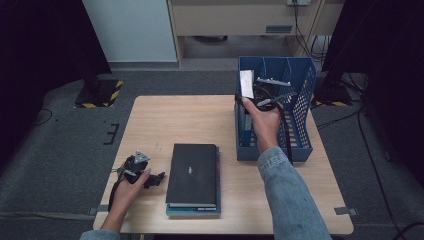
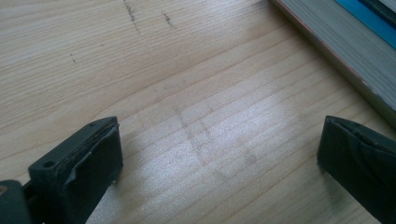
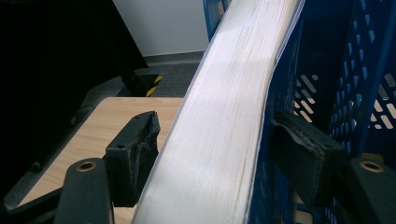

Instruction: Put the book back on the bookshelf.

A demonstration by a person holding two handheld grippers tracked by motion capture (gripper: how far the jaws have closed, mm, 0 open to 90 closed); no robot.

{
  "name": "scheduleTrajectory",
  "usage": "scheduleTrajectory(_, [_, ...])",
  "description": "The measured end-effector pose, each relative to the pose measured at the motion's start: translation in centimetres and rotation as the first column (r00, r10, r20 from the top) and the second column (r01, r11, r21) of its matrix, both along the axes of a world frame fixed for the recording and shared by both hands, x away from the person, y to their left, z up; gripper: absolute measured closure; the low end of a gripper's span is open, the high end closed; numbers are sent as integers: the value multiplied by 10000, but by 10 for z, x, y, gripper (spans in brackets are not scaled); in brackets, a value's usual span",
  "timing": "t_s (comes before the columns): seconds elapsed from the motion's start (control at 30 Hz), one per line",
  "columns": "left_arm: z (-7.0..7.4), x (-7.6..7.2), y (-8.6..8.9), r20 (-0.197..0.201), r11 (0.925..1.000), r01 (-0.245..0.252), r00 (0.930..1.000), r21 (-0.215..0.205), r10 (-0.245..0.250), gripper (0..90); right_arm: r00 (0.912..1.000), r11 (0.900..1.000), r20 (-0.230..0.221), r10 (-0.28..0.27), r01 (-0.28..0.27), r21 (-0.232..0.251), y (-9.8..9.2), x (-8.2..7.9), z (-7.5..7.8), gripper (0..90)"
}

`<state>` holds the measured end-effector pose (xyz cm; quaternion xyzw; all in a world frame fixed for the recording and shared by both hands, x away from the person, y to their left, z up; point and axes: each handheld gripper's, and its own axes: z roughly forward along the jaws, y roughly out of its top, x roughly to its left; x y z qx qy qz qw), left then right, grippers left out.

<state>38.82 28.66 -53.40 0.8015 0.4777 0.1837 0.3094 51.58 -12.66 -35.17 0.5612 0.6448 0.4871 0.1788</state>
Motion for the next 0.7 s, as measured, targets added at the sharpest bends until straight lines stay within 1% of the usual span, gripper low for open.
scheduleTrajectory(0.07, [0, 0, 0, 1, 10000, -1, 10000, -3, 1, 0, 10000, 10000, -28, 36, -35, 55, -1, 0, 0, 307])
scheduleTrajectory(0.2, [0, 0, 0, 2, 10000, 7, 10000, -1, -7, 0, 9999, 9999, -13, 143, -143, 80, -1, 0, -1, 245])
scheduleTrajectory(0.33, [0, 0, 0, 5, 10000, 12, 10000, -1, -12, 0, 9998, 9999, 112, 170, -170, -7, -1, 0, -4, 182])
scheduleTrajectory(0.37, [0, 0, 0, 6, 10000, 11, 10000, -1, -11, 0, 9998, 9998, 83, 206, -206, 4, -1, 0, -4, 164])
scheduleTrajectory(0.43, [0, 0, 0, 4, 10000, 15, 10000, 0, -15, 0, 9995, 9994, 32, 312, -311, -135, -1, -1, -4, 141])
scheduleTrajectory(0.5, [0, 0, 0, 4, 10000, 21, 10000, -3, -21, 0, 9993, 9992, 83, 374, -373, -175, -1, -2, -3, 130])
scheduleTrajectory(0.6, [0, 0, 0, 2, 10000, 23, 10000, -1, -23, 0, 9992, 9992, 244, 329, -323, -238, -1, -3, -2, 108])
scheduleTrajectory(0.7, [0, 0, 0, -16, 10000, 51, 10000, 34, -51, 0, 9989, 9990, 250, 388, -382, -251, -1, -5, 0, 91])
